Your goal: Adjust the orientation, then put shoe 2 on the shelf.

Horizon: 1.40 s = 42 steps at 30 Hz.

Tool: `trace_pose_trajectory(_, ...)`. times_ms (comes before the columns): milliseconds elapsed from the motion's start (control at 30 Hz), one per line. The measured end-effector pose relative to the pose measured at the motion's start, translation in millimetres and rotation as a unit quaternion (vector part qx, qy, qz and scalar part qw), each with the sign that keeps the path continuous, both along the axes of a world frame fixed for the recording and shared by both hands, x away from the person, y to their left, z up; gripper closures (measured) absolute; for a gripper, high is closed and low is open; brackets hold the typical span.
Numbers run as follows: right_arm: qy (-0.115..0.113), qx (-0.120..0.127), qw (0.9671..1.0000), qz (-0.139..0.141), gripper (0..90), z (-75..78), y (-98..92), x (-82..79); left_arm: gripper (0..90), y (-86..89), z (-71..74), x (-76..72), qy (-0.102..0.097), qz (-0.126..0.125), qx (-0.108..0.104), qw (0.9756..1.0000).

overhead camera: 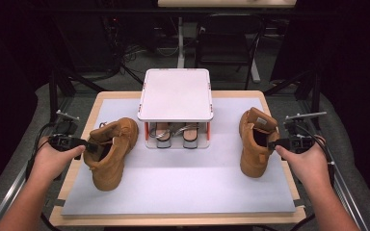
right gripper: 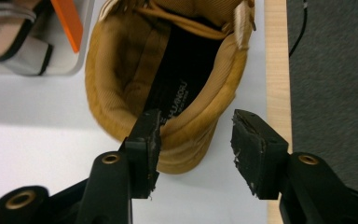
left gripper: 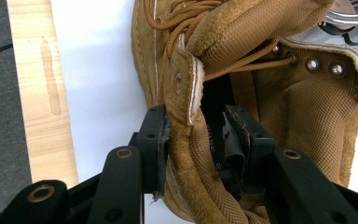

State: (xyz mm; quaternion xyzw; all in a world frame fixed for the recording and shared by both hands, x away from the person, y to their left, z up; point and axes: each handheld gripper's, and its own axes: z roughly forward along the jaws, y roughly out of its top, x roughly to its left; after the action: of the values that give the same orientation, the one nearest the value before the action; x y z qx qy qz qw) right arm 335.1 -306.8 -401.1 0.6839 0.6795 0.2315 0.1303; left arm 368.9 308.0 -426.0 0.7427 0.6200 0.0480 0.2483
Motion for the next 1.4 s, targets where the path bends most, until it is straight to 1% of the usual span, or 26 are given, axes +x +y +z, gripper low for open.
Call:
trace_pose_trajectory(33, 0.004, 0.012, 0.9999, -0.008, 50.9, 0.0, -2.7, 3.8, 61.1, -0.1, 0.0, 0.0, 0.000, 0.000, 0.000, 1.0000)
trace_pose_trajectory(100, 0.007, 0.024, 0.9996, -0.016, 50.7, -0.3, -5.2, 9.1, 61.1, 0.0, 0.0, 0.0, 0.001, 0.000, 0.000, 1.0000)
trace_pose_trajectory(133, 0.010, 0.018, 0.9996, -0.019, 50.7, -0.8, -5.8, 13.0, 61.1, 0.0, -0.3, 0.0, 0.000, 0.000, 0.000, 1.0000)
trace_pose_trajectory(167, 0.009, 0.017, 0.9996, -0.023, 50.7, -1.9, -5.4, 15.4, 61.1, 0.1, -0.3, 0.1, 0.001, 0.000, 0.000, 1.0000)
trace_pose_trajectory(267, 0.024, 0.012, 0.9993, -0.026, 50.9, -8.4, -2.4, 26.0, 61.3, 0.3, -0.6, 0.3, 0.002, 0.001, -0.002, 1.0000)
trace_pose_trajectory(400, 0.046, -0.005, 0.9985, -0.028, 52.8, -16.7, 2.7, 36.7, 61.3, 0.0, -1.3, 1.1, 0.003, 0.000, 0.000, 1.0000)
trace_pose_trajectory(433, 0.049, -0.007, 0.9984, -0.029, 54.0, -18.0, 3.4, 38.3, 61.3, -0.1, -1.5, 1.4, 0.003, 0.001, 0.000, 1.0000)
trace_pose_trajectory(467, 0.060, -0.015, 0.9977, -0.028, 56.5, -19.3, 4.2, 40.7, 61.4, -0.3, -1.8, 1.6, 0.003, 0.000, 0.000, 1.0000)
trace_pose_trajectory(500, 0.062, -0.024, 0.9974, -0.029, 58.3, -21.2, 4.9, 42.7, 61.4, -0.3, -1.9, 1.7, 0.003, 0.000, 0.000, 1.0000)
trace_pose_trajectory(533, 0.070, -0.029, 0.9967, -0.029, 59.4, -22.0, 5.1, 44.2, 61.4, -0.4, -2.1, 1.8, 0.003, 0.000, 0.000, 1.0000)
trace_pose_trajectory(633, 0.079, -0.026, 0.9960, -0.032, 62.7, -23.0, 4.6, 48.4, 61.3, -1.1, -2.4, 2.0, 0.004, 0.000, 0.002, 1.0000)
trace_pose_trajectory(700, 0.086, -0.032, 0.9954, -0.029, 68.5, -22.4, 4.8, 49.7, 61.3, -1.0, -2.4, 2.1, 0.004, 0.000, 0.001, 1.0000)
trace_pose_trajectory(733, 0.089, -0.032, 0.9951, -0.028, 70.0, -21.9, 5.0, 49.7, 61.3, -0.7, -2.5, 2.2, 0.003, -0.001, 0.002, 1.0000)
trace_pose_trajectory(767, 0.083, -0.033, 0.9957, -0.028, 71.4, -22.6, 5.6, 49.8, 61.4, -0.6, -2.7, 2.3, 0.003, -0.001, 0.002, 1.0000)
trace_pose_trajectory(800, 0.086, -0.034, 0.9954, -0.025, 72.6, -22.0, 5.9, 49.8, 61.4, -0.5, -2.9, 2.3, 0.003, -0.001, 0.001, 1.0000)
trace_pose_trajectory(867, 0.083, -0.028, 0.9960, -0.020, 74.4, -21.9, 6.2, 50.1, 61.6, -0.1, -3.2, 2.3, 0.003, -0.001, 0.000, 1.0000)
trace_pose_trajectory(1033, 0.083, -0.021, 0.9962, -0.018, 76.6, -21.2, 5.7, 49.8, 61.7, -0.3, -3.4, 2.9, 0.005, -0.002, 0.001, 1.0000)
trace_pose_trajectory(1100, 0.081, -0.013, 0.9965, -0.016, 77.3, -21.2, 5.7, 49.6, 61.7, -0.5, -3.4, 3.0, 0.005, -0.002, 0.002, 1.0000)
trace_pose_trajectory(1133, 0.080, -0.003, 0.9967, -0.015, 77.5, -21.0, 6.0, 49.5, 61.6, -0.6, -3.3, 3.1, 0.005, -0.002, 0.002, 1.0000)
trace_pose_trajectory(1167, 0.081, 0.000, 0.9966, -0.013, 77.6, -20.8, 6.0, 49.4, 61.6, -0.6, -3.2, 3.1, 0.005, -0.002, 0.002, 1.0000)
trace_pose_trajectory(1200, 0.086, -0.002, 0.9963, -0.004, 77.8, -20.1, 5.5, 49.4, 61.6, -0.6, -3.1, 3.2, 0.005, -0.002, 0.002, 1.0000)
trace_pose_trajectory(1300, 0.090, -0.002, 0.9960, 0.000, 78.2, -19.9, 6.3, 48.7, 61.5, -0.8, -3.0, 3.4, 0.006, -0.002, 0.002, 1.0000)
trace_pose_trajectory(1367, 0.092, 0.008, 0.9957, 0.006, 78.4, -20.1, 6.6, 48.0, 61.5, -1.2, -2.7, 3.6, 0.006, -0.002, 0.003, 1.0000)
trace_pose_trajectory(1400, 0.097, 0.015, 0.9951, 0.008, 78.5, -19.3, 7.1, 47.6, 61.5, -1.6, -2.7, 3.5, 0.006, -0.002, 0.003, 1.0000)
